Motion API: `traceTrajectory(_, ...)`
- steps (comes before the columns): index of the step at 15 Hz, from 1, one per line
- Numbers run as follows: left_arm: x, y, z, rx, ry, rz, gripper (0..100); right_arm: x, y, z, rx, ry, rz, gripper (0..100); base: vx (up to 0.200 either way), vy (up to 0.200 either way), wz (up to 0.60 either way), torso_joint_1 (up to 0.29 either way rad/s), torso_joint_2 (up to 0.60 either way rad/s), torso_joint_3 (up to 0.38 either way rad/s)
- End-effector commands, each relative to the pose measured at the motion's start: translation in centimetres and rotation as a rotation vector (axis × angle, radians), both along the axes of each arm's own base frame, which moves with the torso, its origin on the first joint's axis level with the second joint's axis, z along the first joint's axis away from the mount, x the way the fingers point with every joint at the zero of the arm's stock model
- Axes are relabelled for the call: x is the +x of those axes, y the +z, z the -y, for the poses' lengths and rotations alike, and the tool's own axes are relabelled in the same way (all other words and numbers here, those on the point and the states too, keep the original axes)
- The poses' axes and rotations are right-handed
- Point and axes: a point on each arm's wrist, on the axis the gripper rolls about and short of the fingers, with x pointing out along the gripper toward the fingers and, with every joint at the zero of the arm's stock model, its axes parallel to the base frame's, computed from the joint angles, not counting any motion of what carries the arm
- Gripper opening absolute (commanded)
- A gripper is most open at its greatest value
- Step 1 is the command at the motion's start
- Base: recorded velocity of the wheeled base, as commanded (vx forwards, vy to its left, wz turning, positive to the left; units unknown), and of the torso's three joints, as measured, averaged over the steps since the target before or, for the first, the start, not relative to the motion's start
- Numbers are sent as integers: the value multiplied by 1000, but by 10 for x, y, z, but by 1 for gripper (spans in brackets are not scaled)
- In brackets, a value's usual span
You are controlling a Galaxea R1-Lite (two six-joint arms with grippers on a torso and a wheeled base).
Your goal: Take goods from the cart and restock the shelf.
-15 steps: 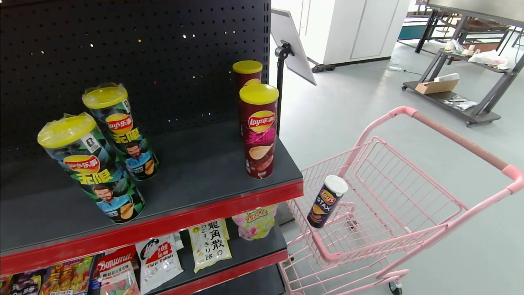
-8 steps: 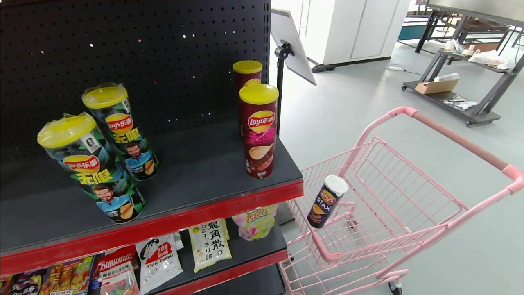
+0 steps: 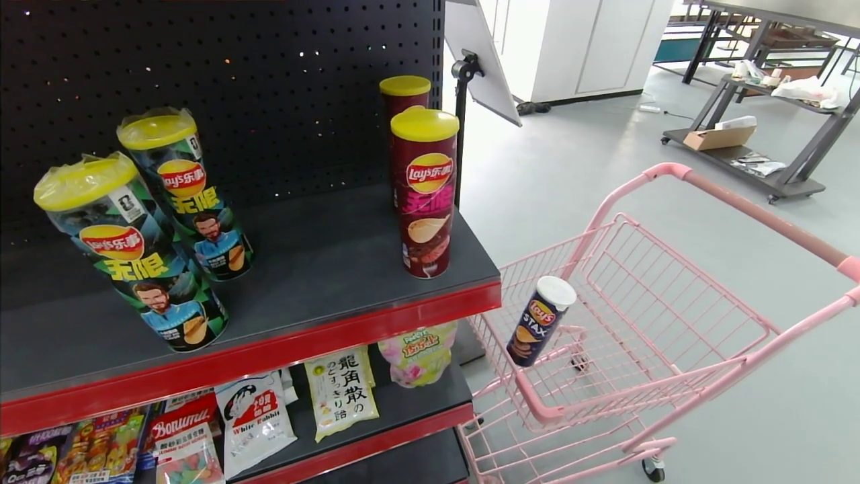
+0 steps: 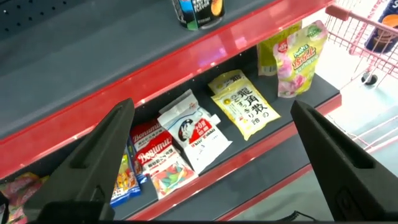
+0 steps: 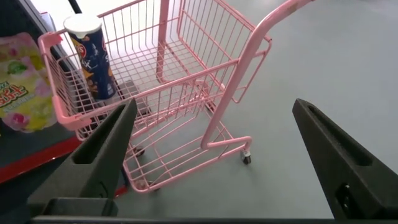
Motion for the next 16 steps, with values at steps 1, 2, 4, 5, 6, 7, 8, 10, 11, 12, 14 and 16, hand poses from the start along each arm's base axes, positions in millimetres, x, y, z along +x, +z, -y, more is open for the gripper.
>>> traceTrajectory(1, -1, 0, 0, -1, 0, 11, 100, 0, 0, 0, -1, 0, -2, 100, 0, 0, 0, -129, 359, 212)
traceTrajectory(2, -2, 0, 0, -1, -1, 17, 100, 0, 0, 0, -1, 1, -2, 100, 0, 0, 0, -144, 373, 227)
traceTrajectory(4, -2, 0, 0, -1, -1, 17, 100, 0, 0, 0, -1, 0, -2, 100, 0, 0, 0, -141, 383, 244)
traceTrajectory(5, -2, 0, 0, -1, -1, 17, 100, 0, 0, 0, -2, 2, -2, 100, 0, 0, 0, -149, 408, 261)
traceTrajectory(6, -2, 0, 0, -1, -1, 17, 100, 0, 0, 0, -2, 0, -2, 100, 0, 0, 0, -154, 461, 290)
traceTrajectory(7, -2, 0, 0, -1, -1, 17, 100, 0, 0, 0, -2, 2, -2, 100, 0, 0, 0, -188, 515, 330)
traceTrajectory(8, -2, 0, 0, -1, -1, 17, 100, 0, 0, 0, -2, 2, -2, 100, 0, 0, 0, -198, 549, 344)
traceTrajectory(10, -2, 0, 0, -2, -1, 18, 100, 0, 0, 0, -2, 0, -2, 100, 0, 0, 0, -178, 544, 359)
traceTrajectory(11, -1, -1, 0, -3, -1, 15, 100, 0, 0, 0, -2, 0, -2, 100, 0, 0, 0, -173, 540, 359)
traceTrajectory(12, -1, -1, 0, -1, -1, 17, 100, 0, 0, 0, -2, 2, -2, 100, 0, 0, 0, -173, 544, 378)
traceTrajectory(14, -1, -1, 0, -1, -1, 14, 100, 0, 0, 0, -4, 3, -2, 100, 0, 0, 0, -151, 522, 368)
traceTrajectory(16, -1, -1, 0, -1, -1, 14, 100, 0, 0, 0, -2, 3, -2, 100, 0, 0, 0, -139, 508, 383)
